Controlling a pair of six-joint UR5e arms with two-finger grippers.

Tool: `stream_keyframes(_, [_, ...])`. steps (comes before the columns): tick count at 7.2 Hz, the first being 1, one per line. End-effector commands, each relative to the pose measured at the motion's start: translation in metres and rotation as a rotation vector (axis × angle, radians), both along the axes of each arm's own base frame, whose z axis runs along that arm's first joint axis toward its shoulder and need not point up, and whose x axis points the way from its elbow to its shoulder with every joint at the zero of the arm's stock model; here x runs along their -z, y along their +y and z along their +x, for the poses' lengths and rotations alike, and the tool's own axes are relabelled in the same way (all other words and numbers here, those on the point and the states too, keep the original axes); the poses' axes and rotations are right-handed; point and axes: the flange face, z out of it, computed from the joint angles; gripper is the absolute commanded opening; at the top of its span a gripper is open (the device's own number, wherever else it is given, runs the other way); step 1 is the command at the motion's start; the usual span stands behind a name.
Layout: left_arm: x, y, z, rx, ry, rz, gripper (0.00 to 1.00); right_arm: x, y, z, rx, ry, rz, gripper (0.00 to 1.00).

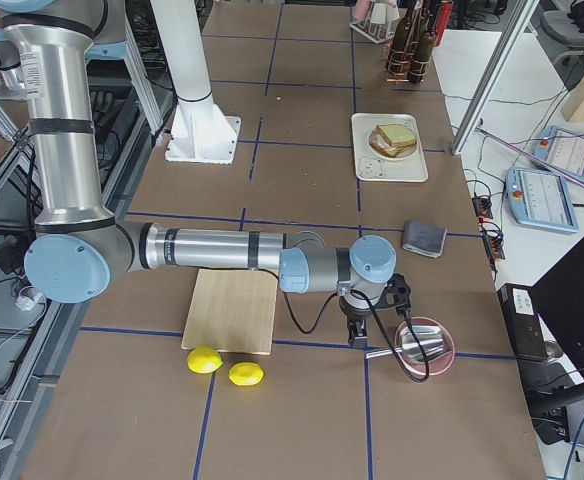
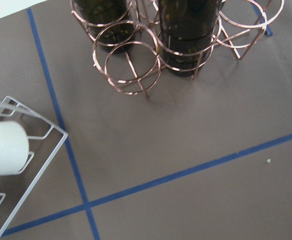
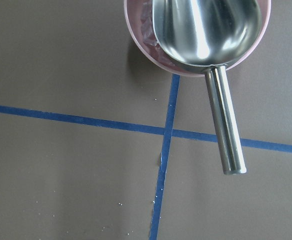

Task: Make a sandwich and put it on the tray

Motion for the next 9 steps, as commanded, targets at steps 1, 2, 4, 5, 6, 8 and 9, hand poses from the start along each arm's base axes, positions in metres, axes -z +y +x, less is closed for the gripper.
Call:
stream_keyframes(1, [-0.035,0.019,-0.013,0.000,-0.007,-0.048,1.00,0.002,0.012,0.025,-0.053,-0.085,-0.008,1.00])
stream_keyframes(2, [-0.076,0.022,-0.012,-0.005,-0.015,-0.125,1.00,0.012,0.018,0.033,-0.067,-0.074,0.011,1.00])
stream_keyframes(4, [-0.105,0.024,-0.031,0.030,-0.021,-0.201,1.00,0.005,0.031,0.032,-0.068,-0.074,-0.007,1.00])
stream_keyframes(5, [-0.107,0.027,-0.036,0.038,-0.023,-0.250,1.00,-0.003,0.034,0.032,-0.068,-0.074,-0.025,1.00])
stream_keyframes(6, [-0.102,0.030,-0.058,0.076,-0.024,-0.289,1.00,-0.009,0.039,0.032,-0.071,-0.077,-0.050,1.00])
stream_keyframes(8, [-0.084,0.033,-0.063,0.073,-0.025,-0.290,1.00,-0.016,0.047,0.036,-0.080,-0.084,-0.097,1.00])
stream_keyframes(9, [-0.084,0.032,-0.063,0.068,-0.024,-0.296,1.00,-0.017,0.048,0.036,-0.082,-0.084,-0.099,1.00])
